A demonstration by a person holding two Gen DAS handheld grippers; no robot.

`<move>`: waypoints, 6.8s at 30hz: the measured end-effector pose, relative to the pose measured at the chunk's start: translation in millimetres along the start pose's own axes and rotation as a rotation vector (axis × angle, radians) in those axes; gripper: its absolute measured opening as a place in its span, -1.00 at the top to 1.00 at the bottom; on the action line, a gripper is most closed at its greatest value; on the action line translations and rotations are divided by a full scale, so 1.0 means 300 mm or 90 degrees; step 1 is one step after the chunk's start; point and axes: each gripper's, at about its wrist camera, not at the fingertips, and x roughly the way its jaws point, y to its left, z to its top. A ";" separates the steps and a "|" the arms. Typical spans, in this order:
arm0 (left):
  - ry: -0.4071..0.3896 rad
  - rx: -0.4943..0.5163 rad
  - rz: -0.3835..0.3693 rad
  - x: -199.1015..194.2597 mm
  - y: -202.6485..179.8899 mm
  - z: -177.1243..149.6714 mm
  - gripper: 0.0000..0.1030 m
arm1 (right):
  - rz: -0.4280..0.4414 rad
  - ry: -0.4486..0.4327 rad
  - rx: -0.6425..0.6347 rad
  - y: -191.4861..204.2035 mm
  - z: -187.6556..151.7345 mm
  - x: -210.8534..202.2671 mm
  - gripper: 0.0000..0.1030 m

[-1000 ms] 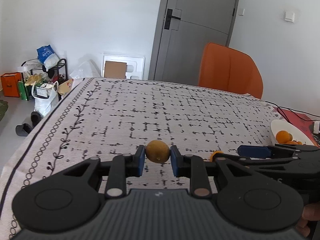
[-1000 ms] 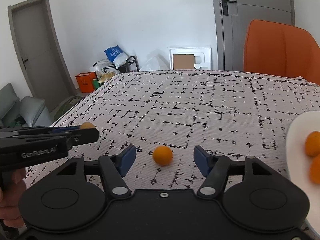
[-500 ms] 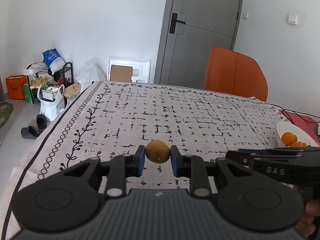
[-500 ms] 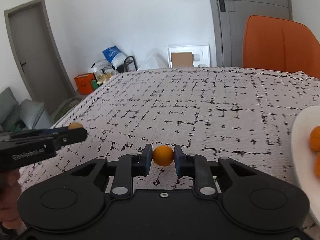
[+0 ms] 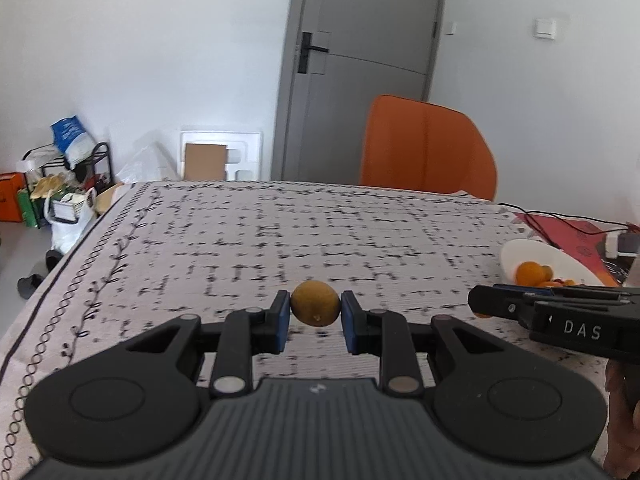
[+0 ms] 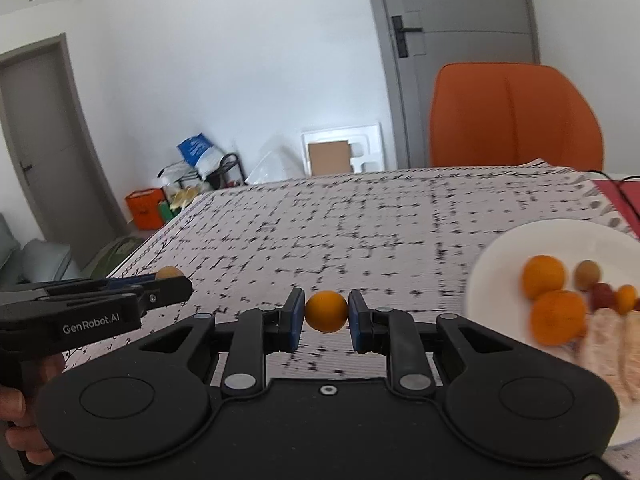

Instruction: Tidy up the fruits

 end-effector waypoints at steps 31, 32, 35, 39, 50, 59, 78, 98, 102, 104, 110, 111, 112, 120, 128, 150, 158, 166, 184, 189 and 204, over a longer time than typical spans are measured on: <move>-0.005 0.099 -0.103 0.062 -0.386 0.036 0.50 | -0.076 -0.073 0.105 -0.330 -0.077 -0.266 0.39; -0.006 0.102 -0.105 0.062 -0.394 0.035 0.50 | -0.078 -0.076 0.113 -0.345 -0.080 -0.274 0.39; -0.008 0.113 -0.111 0.063 -0.418 0.037 0.50 | -0.103 -0.081 0.134 -0.390 -0.089 -0.293 0.39; -0.006 0.126 -0.115 0.074 -0.444 0.039 0.50 | -0.115 -0.085 0.150 -0.427 -0.110 -0.311 0.39; -0.001 0.151 -0.139 0.100 -0.526 0.041 0.50 | -0.125 -0.080 0.153 -0.448 -0.140 -0.318 0.39; 0.003 0.167 -0.170 0.092 -0.599 0.032 0.47 | -0.127 -0.081 0.160 -0.465 -0.151 -0.335 0.39; 0.012 0.135 -0.110 0.037 -0.498 0.017 -0.24 | -0.120 -0.086 0.146 -0.427 -0.142 -0.370 0.16; -0.018 0.089 -0.068 -0.125 -0.357 0.011 -1.00 | -0.114 -0.090 0.095 -0.269 -0.112 -0.426 -1.00; -0.019 0.086 -0.053 -0.160 -0.331 0.014 -1.00 | -0.119 -0.088 0.094 -0.243 -0.111 -0.429 -1.00; -0.020 0.079 -0.049 -0.175 -0.317 0.014 -1.00 | -0.122 -0.089 0.090 -0.227 -0.111 -0.432 -1.00; -0.025 0.067 -0.039 -0.219 -0.274 0.005 -1.00 | -0.100 -0.083 0.091 -0.179 -0.109 -0.451 -1.00; -0.025 0.065 -0.038 -0.226 -0.268 0.005 -1.00 | -0.093 -0.080 0.094 -0.173 -0.107 -0.454 -1.00; -0.026 0.063 -0.037 -0.235 -0.260 0.003 -1.00 | -0.092 -0.079 0.097 -0.165 -0.106 -0.456 -1.00; -0.057 0.050 -0.031 -0.312 -0.207 -0.009 -1.00 | -0.099 -0.083 0.079 -0.119 -0.108 -0.478 -1.00; -0.055 0.040 -0.052 -0.378 -0.157 -0.022 -1.00 | -0.088 -0.082 0.074 -0.093 -0.116 -0.498 -1.00; -0.057 0.019 -0.023 -0.476 -0.064 -0.064 -0.99 | -0.067 -0.081 0.052 -0.030 -0.162 -0.535 -1.00; -0.044 0.025 -0.017 -0.479 -0.065 -0.096 -0.99 | -0.068 -0.076 0.068 -0.044 -0.187 -0.546 -1.00; -0.026 0.024 0.001 -0.459 -0.054 -0.113 -0.99 | -0.064 -0.066 0.066 -0.037 -0.209 -0.534 -1.00; -0.020 0.020 0.011 -0.453 -0.046 -0.121 -0.99 | -0.065 -0.054 0.062 -0.030 -0.217 -0.519 -1.00; -0.018 0.018 0.013 -0.452 -0.038 -0.122 -0.99 | -0.065 -0.053 0.061 -0.027 -0.218 -0.517 -1.00; -0.016 0.016 0.016 -0.453 -0.027 -0.122 -0.99 | -0.066 -0.052 0.061 -0.025 -0.221 -0.515 -1.00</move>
